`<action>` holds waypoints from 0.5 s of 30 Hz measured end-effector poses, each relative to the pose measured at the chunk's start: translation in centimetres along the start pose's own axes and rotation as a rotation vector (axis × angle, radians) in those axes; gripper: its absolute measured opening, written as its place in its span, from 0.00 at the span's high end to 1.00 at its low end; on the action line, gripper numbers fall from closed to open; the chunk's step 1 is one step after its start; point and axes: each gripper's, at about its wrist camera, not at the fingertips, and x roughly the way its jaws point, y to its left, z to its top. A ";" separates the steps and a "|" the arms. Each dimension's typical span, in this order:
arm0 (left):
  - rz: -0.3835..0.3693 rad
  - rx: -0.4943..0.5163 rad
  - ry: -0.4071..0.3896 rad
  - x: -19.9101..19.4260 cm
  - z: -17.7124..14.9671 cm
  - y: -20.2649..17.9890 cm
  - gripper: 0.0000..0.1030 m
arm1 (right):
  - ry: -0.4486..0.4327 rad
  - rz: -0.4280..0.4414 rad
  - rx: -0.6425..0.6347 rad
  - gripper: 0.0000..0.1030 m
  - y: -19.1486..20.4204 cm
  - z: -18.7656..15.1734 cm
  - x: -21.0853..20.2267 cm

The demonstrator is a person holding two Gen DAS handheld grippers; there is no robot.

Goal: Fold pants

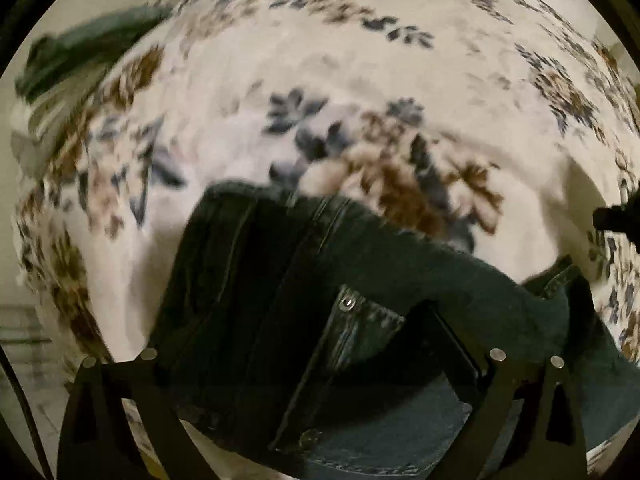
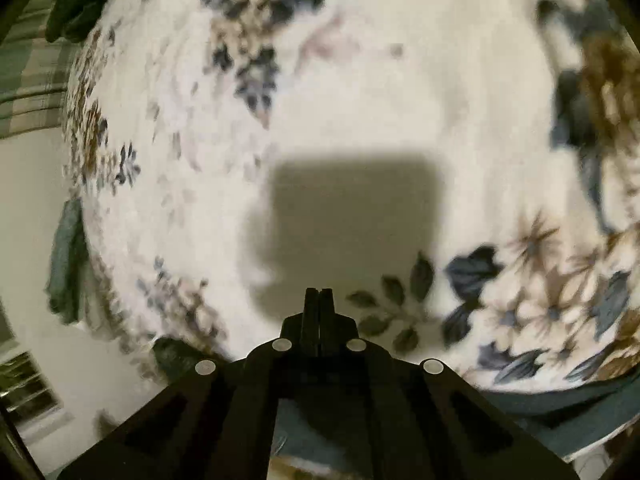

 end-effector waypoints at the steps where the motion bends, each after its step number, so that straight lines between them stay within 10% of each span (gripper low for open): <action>1: -0.011 -0.013 0.004 0.2 -0.1 0.1 0.02 | 0.035 0.005 -0.046 0.98 0.5 -0.1 0.0; 5: -0.048 -0.058 0.014 1.3 -0.2 0.6 0.00 | 0.136 -0.021 -0.166 0.30 3.4 -2.2 2.4; 6: -0.055 -0.061 0.018 2.0 -0.2 0.6 0.00 | 0.165 -0.019 -0.181 0.26 4.1 -2.7 3.6; 11: -0.046 -0.027 -0.047 3.5 -0.5 0.2 0.00 | 0.188 -0.165 -0.242 0.32 4.9 -3.8 8.0; 15: -0.009 -0.009 -0.065 3.8 -0.9 -0.5 0.00 | 0.140 -0.170 -0.222 0.72 4.6 -5.0 7.5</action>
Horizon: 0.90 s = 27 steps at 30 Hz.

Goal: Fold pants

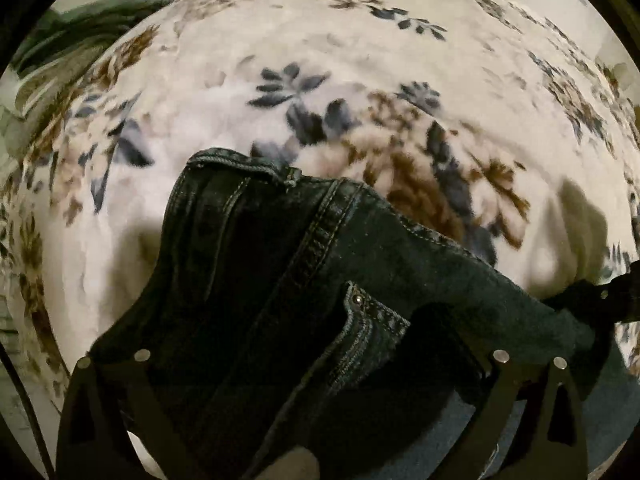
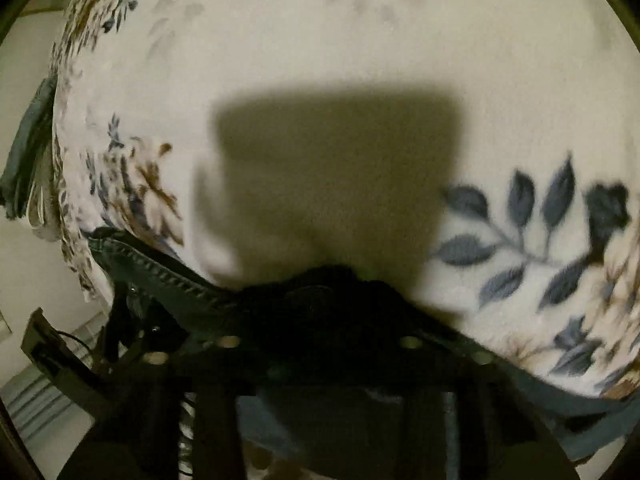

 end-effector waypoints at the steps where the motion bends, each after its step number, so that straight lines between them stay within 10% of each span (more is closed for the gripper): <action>1: 0.004 0.012 0.012 -0.5 0.1 -0.1 0.00 | -0.021 0.017 0.017 0.76 -0.1 -0.3 -0.6; 6: -0.002 -0.067 0.039 -3.2 -0.6 1.7 0.00 | -0.137 0.135 0.126 0.81 -1.3 -2.7 -3.7; 12: 0.011 -0.088 0.054 -4.9 -1.2 2.3 0.00 | -0.083 0.272 0.252 0.75 -3.3 -2.1 -3.7; 16: 0.014 -0.019 -0.005 -7.0 -0.7 -0.6 0.00 | -0.102 0.296 0.372 0.32 -5.8 -0.7 -4.9; 20: 0.009 0.066 -0.054 -7.7 0.5 -3.4 0.00 | 0.042 0.221 0.284 0.29 -3.3 1.0 -1.8; 23: -0.007 0.091 -0.043 -7.4 1.1 -4.6 0.00 | 0.105 0.049 0.085 0.74 -0.4 1.6 0.2; 27: 0.014 0.139 -0.053 -7.2 1.0 -5.6 0.00 | -0.014 -0.003 0.054 0.92 0.0 2.5 -2.1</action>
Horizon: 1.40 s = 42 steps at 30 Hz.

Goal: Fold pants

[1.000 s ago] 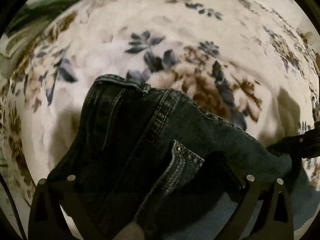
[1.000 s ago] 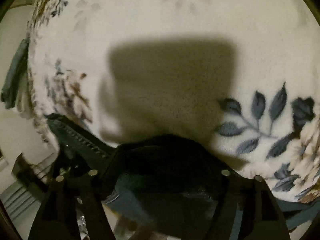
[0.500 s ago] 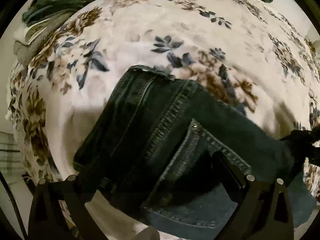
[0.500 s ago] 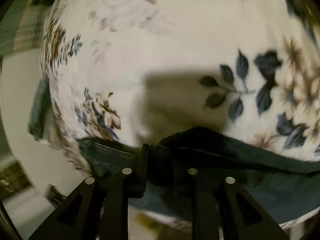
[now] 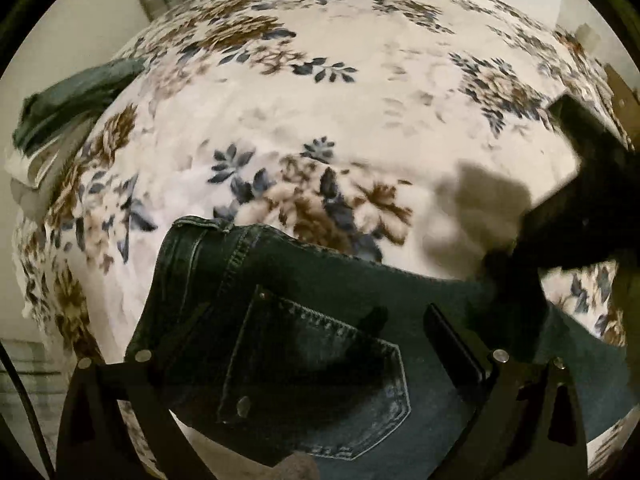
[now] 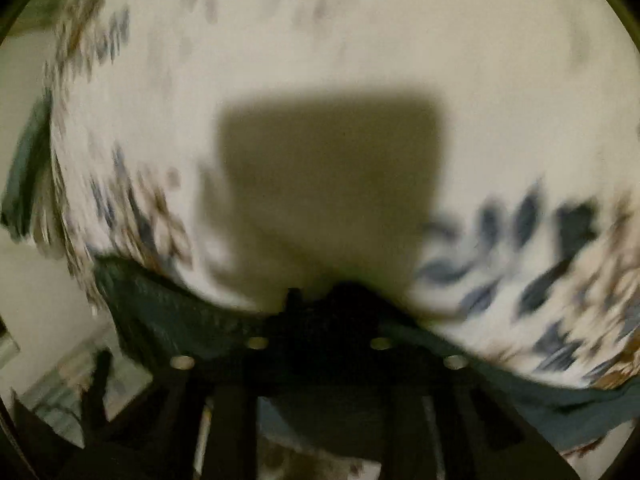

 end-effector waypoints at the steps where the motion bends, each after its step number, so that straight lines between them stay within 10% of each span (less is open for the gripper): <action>1: -0.002 -0.002 0.011 0.2 -0.2 0.0 0.00 | -0.025 0.023 0.017 0.94 -0.7 0.4 -0.7; 4: -0.008 -0.017 0.040 0.4 -0.8 -0.1 0.00 | 0.029 0.082 0.012 0.91 -2.0 1.1 -1.9; 9: 0.003 -0.037 0.050 -0.1 -1.3 -0.2 0.00 | -0.018 0.057 -0.125 0.56 -1.8 -1.3 -6.0; 13: 0.028 -0.044 0.049 -0.8 -1.7 -0.6 0.00 | 0.080 0.097 -0.091 0.56 -1.6 -2.6 -2.1; 18: 0.088 0.019 0.054 -0.3 -2.1 -1.8 0.00 | 0.012 0.104 0.063 0.54 -3.2 -1.6 2.1; 23: 0.140 0.108 0.016 -2.0 -2.2 -3.5 0.00 | -0.154 0.303 0.087 0.42 -6.2 -5.4 -4.6; 26: 0.118 0.168 -0.002 -3.9 -2.1 -5.9 0.00 | -0.345 0.344 0.139 0.28 -12.2 -10.7 -9.4; 35: -0.071 0.354 0.186 -3.8 -5.5 -20.4 0.00 | -0.670 0.284 0.747 0.28 -41.4 -34.0 -12.3; 42: -0.166 0.494 0.335 -1.8 -9.7 -34.6 0.00 | -0.876 0.337 1.006 0.30 -60.3 -41.5 -11.7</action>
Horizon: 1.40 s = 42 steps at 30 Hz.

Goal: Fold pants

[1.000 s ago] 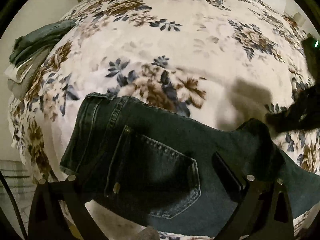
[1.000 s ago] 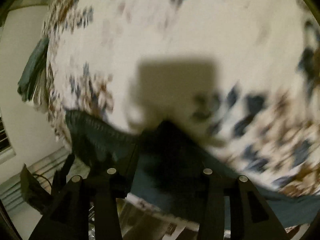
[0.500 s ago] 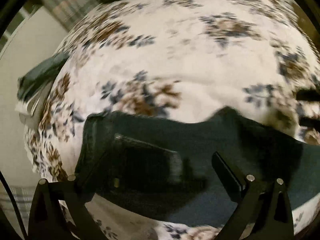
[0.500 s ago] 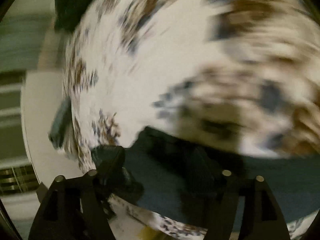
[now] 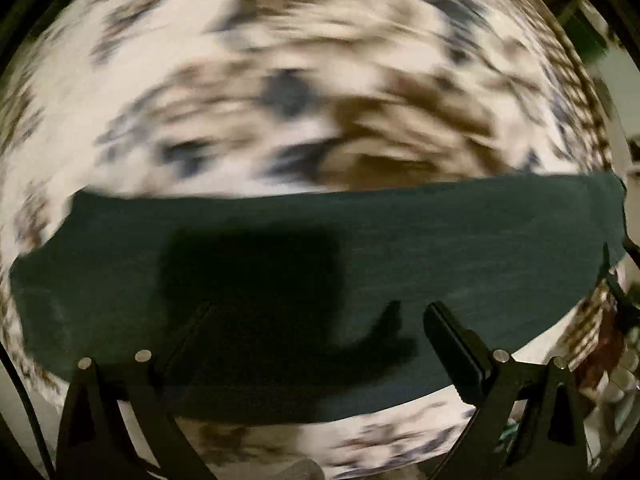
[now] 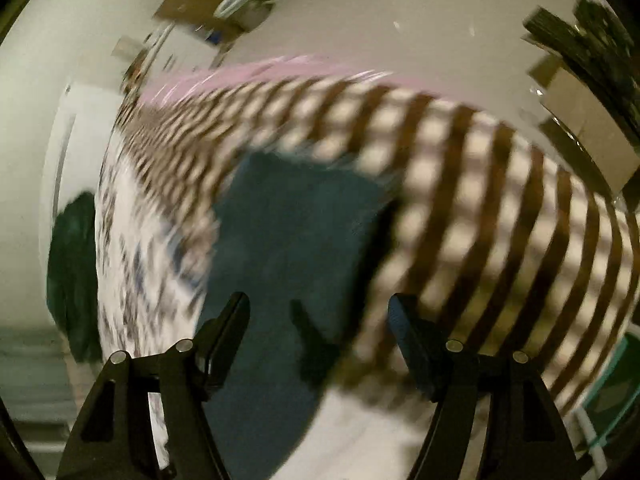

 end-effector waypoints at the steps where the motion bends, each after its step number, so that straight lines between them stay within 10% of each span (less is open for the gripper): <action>1: -0.007 0.030 0.019 1.0 0.8 -2.1 0.00 | 0.012 -0.004 -0.006 0.33 -0.6 1.0 0.5; 12: 0.032 0.102 0.056 6.0 3.3 -5.0 0.00 | 0.008 0.193 -0.048 0.42 -0.1 3.2 3.3; 18: 0.013 0.079 0.071 6.9 3.1 -3.8 0.00 | -0.049 0.578 0.070 0.60 -1.0 3.1 3.3; 22: 0.028 0.074 0.087 7.1 3.5 -4.1 0.00 | 0.038 0.453 0.047 0.67 -0.9 3.2 7.1; 24: 0.030 0.067 0.094 6.7 3.8 -4.4 0.00 | 0.022 0.426 0.024 0.91 -0.4 3.4 6.9; 31: 0.089 0.031 0.065 4.5 3.2 -4.2 0.00 | -0.070 0.279 -0.148 0.93 5.7 0.0 1.8; 42: 0.100 -0.191 0.040 -0.2 -4.1 14.0 0.00 | 0.132 0.296 -0.447 0.93 18.5 -18.5 1.6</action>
